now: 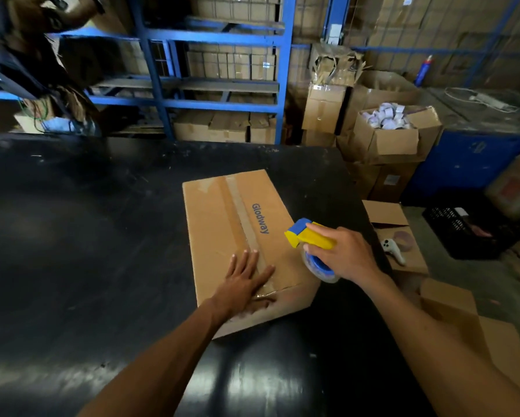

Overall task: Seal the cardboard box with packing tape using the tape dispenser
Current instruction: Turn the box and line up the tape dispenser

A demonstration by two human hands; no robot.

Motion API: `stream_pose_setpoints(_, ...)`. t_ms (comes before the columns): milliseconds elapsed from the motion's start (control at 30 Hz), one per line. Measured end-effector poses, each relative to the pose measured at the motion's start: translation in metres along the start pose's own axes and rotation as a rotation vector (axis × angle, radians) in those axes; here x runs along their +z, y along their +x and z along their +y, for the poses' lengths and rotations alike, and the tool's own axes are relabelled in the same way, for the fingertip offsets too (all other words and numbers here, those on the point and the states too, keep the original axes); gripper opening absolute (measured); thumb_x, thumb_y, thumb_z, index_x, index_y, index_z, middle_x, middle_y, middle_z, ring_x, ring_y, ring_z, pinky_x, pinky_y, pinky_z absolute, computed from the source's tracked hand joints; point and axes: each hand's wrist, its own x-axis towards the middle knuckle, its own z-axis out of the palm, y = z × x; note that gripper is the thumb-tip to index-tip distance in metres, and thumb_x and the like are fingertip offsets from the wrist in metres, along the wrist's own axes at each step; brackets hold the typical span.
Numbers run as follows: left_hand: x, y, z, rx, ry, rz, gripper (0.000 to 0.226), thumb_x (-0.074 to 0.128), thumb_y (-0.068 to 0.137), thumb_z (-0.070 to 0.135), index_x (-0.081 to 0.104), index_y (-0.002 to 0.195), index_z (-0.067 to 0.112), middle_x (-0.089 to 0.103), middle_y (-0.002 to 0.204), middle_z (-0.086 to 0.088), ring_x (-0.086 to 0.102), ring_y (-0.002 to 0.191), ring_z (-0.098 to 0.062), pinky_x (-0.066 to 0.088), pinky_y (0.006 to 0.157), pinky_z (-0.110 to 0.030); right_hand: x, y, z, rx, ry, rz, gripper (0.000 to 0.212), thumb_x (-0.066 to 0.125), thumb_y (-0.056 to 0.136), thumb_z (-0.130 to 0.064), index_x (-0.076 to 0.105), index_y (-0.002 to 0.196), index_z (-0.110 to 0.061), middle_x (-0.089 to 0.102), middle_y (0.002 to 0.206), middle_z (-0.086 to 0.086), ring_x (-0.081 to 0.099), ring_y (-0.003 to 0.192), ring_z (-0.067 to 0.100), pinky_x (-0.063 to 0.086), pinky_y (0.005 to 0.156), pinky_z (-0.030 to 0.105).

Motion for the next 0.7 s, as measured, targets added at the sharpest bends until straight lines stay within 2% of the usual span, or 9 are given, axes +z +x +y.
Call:
stream_pose_setpoints(100, -0.004, -0.012, -0.020, 0.169, 0.062, 0.037, 0.082, 0.020, 0.090, 0.080, -0.004, 0.156, 0.038, 0.030, 0.156, -0.029, 0.026, 0.142, -0.052, 0.022, 0.110, -0.065, 0.010, -0.015, -0.006, 0.043, 0.076, -0.018, 0.057, 0.063, 0.078, -0.067, 0.048, 0.133, -0.058, 0.055, 0.089, -0.005, 0.058, 0.089, 0.019, 0.049, 0.076, 0.037)
stream_pose_setpoints(267, -0.009, -0.012, -0.026, 0.225, 0.067, 0.014, 0.083, 0.021, 0.088, 0.081, -0.010, 0.155, 0.041, 0.024, 0.159, -0.027, 0.017, 0.145, -0.049, 0.015, 0.114, -0.062, 0.023, -0.032, -0.010, 0.117, 0.275, -0.011, 0.060, 0.066, 0.069, -0.073, 0.051, 0.126, -0.063, 0.064, 0.101, -0.007, 0.060, 0.094, 0.012, 0.052, 0.085, 0.037)
stream_pose_setpoints(333, -0.011, -0.008, -0.026, 0.246, 0.070, -0.008, 0.085, 0.028, 0.088, 0.079, -0.014, 0.153, 0.044, 0.013, 0.161, -0.029, 0.003, 0.147, -0.048, 0.002, 0.117, -0.059, 0.022, -0.037, -0.013, 0.127, 0.300, -0.019, 0.060, 0.068, 0.069, -0.071, 0.053, 0.126, -0.060, 0.065, 0.104, -0.008, 0.060, 0.094, 0.009, 0.052, 0.086, 0.036)
stream_pose_setpoints(400, -0.013, -0.004, -0.029, 0.262, 0.088, -0.025, 0.087, 0.034, 0.088, 0.076, -0.006, 0.155, 0.040, 0.007, 0.161, -0.030, -0.003, 0.147, -0.048, -0.011, 0.115, -0.056, 0.021, -0.042, -0.017, 0.140, 0.300, -0.036, 0.059, 0.070, 0.072, -0.067, 0.054, 0.128, -0.057, 0.065, 0.106, -0.011, 0.059, 0.095, 0.007, 0.052, 0.086, 0.033)
stream_pose_setpoints(467, -0.019, -0.001, -0.030, 0.267, 0.128, -0.020, 0.088, 0.036, 0.087, 0.074, 0.002, 0.157, 0.033, 0.005, 0.161, -0.029, -0.003, 0.148, -0.048, -0.016, 0.114, -0.053, 0.020, -0.047, -0.019, 0.137, 0.301, -0.038, 0.059, 0.070, 0.072, -0.066, 0.054, 0.128, -0.057, 0.065, 0.107, -0.013, 0.059, 0.095, 0.006, 0.052, 0.086, 0.032)
stream_pose_setpoints(567, -0.027, 0.004, -0.033, 0.242, 0.134, -0.113, 0.089, 0.043, 0.089, 0.068, -0.007, 0.153, 0.032, -0.008, 0.163, -0.026, -0.008, 0.151, -0.042, -0.014, 0.116, -0.041, 0.015, -0.054, -0.022, 0.121, 0.307, -0.037, 0.059, 0.071, 0.073, -0.065, 0.054, 0.129, -0.056, 0.065, 0.104, -0.015, 0.059, 0.092, 0.003, 0.051, 0.083, 0.029)
stream_pose_setpoints(700, -0.037, 0.003, -0.030, 0.201, 0.129, -0.183, 0.090, 0.048, 0.092, 0.065, -0.004, 0.157, 0.033, -0.014, 0.163, -0.022, -0.010, 0.151, -0.038, -0.004, 0.122, -0.042, 0.010, -0.062, -0.028, 0.112, 0.305, -0.051, 0.058, 0.072, 0.076, -0.060, 0.054, 0.131, -0.053, 0.063, 0.102, -0.013, 0.058, 0.091, 0.003, 0.049, 0.080, 0.026)
